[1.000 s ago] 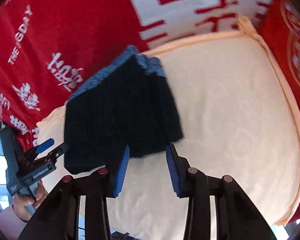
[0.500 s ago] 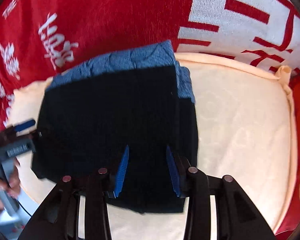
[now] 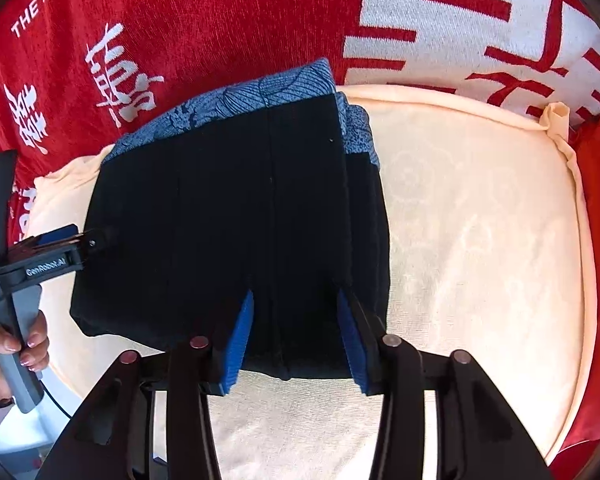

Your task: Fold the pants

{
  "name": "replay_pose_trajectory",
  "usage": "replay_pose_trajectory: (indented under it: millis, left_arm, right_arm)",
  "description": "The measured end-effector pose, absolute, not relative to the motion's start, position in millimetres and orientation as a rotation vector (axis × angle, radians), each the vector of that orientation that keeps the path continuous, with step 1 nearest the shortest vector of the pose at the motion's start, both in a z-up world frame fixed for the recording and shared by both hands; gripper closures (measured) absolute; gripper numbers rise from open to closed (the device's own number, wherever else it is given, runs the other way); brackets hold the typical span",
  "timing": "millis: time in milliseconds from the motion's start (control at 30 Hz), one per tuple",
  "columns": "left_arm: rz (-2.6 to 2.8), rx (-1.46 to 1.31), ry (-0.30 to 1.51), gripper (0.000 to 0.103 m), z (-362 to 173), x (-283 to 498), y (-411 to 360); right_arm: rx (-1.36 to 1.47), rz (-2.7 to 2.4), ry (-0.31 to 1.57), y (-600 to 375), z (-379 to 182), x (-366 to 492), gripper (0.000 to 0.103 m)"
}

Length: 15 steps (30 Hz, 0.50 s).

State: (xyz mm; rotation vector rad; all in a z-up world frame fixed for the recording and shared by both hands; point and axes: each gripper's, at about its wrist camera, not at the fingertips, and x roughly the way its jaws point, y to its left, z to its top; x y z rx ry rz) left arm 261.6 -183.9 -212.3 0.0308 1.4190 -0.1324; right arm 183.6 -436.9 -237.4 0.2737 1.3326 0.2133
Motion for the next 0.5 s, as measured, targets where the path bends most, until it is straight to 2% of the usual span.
replay_pose_trajectory:
  millis: [33, 300, 500]
  left_arm:
    - [-0.132, 0.031, 1.419, 0.001, -212, 261, -184]
    - [-0.137, 0.027, 1.420, 0.001, -213, 261, -182]
    - [-0.150, 0.016, 1.425, 0.001, -219, 262, -176]
  right_arm:
    - [0.283, 0.211, 1.345, -438, -240, 184, 0.045]
    - [0.328, 0.227, 1.351, -444, -242, 180, 0.044]
    - [0.373, 0.228, 1.358, -449, -244, 179, 0.039]
